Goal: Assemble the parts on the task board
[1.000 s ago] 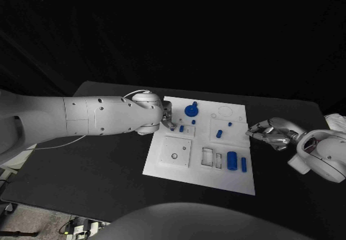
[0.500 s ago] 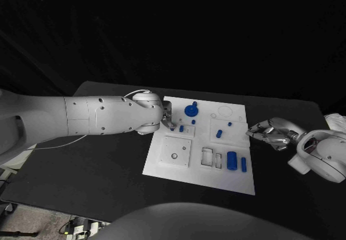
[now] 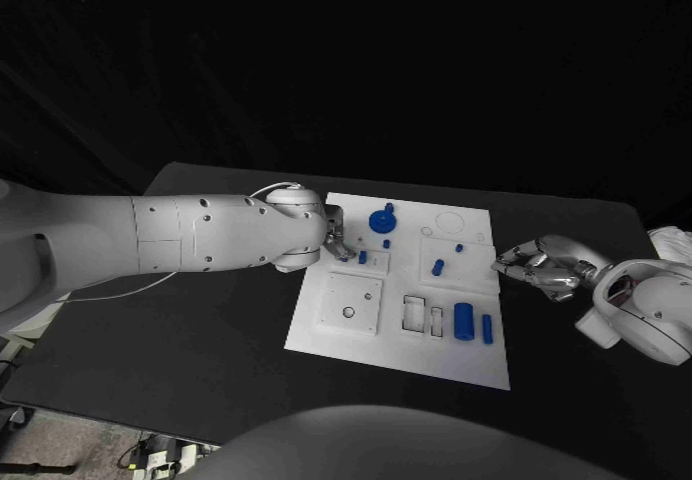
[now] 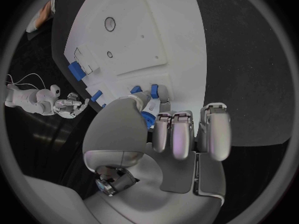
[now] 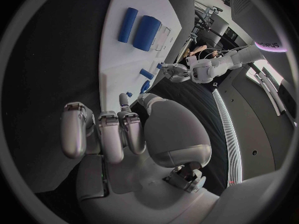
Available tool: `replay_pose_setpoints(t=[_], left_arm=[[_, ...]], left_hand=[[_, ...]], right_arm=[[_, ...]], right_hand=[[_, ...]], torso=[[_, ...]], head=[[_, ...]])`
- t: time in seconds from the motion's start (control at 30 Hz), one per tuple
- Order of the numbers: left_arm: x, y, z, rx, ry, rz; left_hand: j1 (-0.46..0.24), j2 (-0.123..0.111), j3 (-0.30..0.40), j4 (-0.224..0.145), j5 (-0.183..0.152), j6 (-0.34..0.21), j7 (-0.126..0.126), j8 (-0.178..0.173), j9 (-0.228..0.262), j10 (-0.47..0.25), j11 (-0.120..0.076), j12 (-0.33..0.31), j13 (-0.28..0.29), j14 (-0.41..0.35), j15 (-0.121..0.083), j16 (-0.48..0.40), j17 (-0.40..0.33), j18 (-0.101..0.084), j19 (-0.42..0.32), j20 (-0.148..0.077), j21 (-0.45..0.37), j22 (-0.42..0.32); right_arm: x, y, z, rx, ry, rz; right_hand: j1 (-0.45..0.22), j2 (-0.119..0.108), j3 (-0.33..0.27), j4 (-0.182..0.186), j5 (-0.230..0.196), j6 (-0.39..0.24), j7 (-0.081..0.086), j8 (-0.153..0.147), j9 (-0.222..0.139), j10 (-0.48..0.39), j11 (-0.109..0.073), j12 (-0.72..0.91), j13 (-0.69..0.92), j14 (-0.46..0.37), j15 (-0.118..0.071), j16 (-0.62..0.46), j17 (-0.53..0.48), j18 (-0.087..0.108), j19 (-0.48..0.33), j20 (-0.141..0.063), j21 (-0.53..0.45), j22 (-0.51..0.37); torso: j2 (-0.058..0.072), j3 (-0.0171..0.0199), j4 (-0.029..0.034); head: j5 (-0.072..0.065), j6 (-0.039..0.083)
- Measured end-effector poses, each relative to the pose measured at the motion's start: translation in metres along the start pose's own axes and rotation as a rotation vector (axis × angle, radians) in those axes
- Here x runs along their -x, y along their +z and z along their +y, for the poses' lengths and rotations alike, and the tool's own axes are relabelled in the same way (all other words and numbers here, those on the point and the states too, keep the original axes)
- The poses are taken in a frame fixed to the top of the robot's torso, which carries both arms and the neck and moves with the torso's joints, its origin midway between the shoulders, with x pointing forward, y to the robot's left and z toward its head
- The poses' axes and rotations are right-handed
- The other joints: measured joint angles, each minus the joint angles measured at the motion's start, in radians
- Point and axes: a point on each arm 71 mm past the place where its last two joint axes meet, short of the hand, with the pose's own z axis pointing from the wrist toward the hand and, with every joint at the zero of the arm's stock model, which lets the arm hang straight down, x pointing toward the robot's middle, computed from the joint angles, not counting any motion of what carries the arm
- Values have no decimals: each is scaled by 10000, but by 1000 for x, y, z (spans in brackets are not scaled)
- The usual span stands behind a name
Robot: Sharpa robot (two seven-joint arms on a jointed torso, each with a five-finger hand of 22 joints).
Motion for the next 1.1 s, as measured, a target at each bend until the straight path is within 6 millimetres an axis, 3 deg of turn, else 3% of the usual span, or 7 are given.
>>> replay_pose_setpoints(t=[0.1, 0.53, 0.7, 0.87, 1.1], left_arm=[[0, 0, 0, 11, -42, 21], [1, 2, 1, 66, -151, 74], [1, 2, 1, 73, -161, 85], [1, 2, 2, 77, -205, 60], [5, 2, 13, 301, -428, -207]], left_hand=[[-107, 94, -223, 5, -66, 17, 16, -62, -39, 0, 0, 0, 0, 36, 36, 0, 0, 0, 0, 0, -37, -1], [-214, 116, -505, 12, -118, 19, 18, -159, -87, 37, 37, 0, 0, 1, 71, 0, -1, 1, 0, 0, -37, -1], [-522, 155, -858, 30, -348, -21, 60, -295, -130, 1, 72, 0, 0, 1, 71, 0, -1, 1, -16, 16, -37, -1], [-1105, 143, -1580, 39, -918, -220, 219, -410, -98, 1, 146, 0, 0, 2, 145, 0, -1, 1, -1, 73, -75, -1], [-1870, -29, -3197, 90, -1106, -669, 302, -507, -56, 2, 217, 0, 0, 0, 218, 0, -1, 0, -2, 143, -75, -1]], right_arm=[[0, 0, 0, -1, 1, 0], [0, 0, 0, -4, 5, 4], [0, 0, -1, -15, 8, 5], [-1, 0, -1, -27, 13, 10], [-2, 0, -2, -49, 25, 23]], right_hand=[[29, -30, 28, -28, 0, 36, 36, 0, -1, -37, 37, 0, 0, 0, 0, 0, 0, 0, 0, 0, 0, 0], [43, -43, 28, -28, 0, 36, 36, 0, -2, -37, 36, 0, 0, 0, 0, 0, 8, 0, 0, 0, 0, -1], [43, -42, 28, -28, -1, 36, 36, 0, -2, -37, 36, 0, 0, 0, 0, 0, 7, -1, -37, -37, 0, -2], [42, -43, 28, -28, -1, 36, 36, 0, -3, -36, 36, 0, 0, 0, 0, 0, 7, 0, -37, -37, 0, -2], [42, -43, 27, -27, 5, 36, 36, 0, -1, -37, 36, 0, 0, 0, 0, 0, 6, -1, -36, -37, 0, -3]], torso=[[-3, 1, 0], [-7, -2, 1], [-12, -2, 1], [-12, -8, 2], [-7, -11, 3]], head=[[0, 0], [11, 0], [12, 0], [12, 0], [-11, 0]])
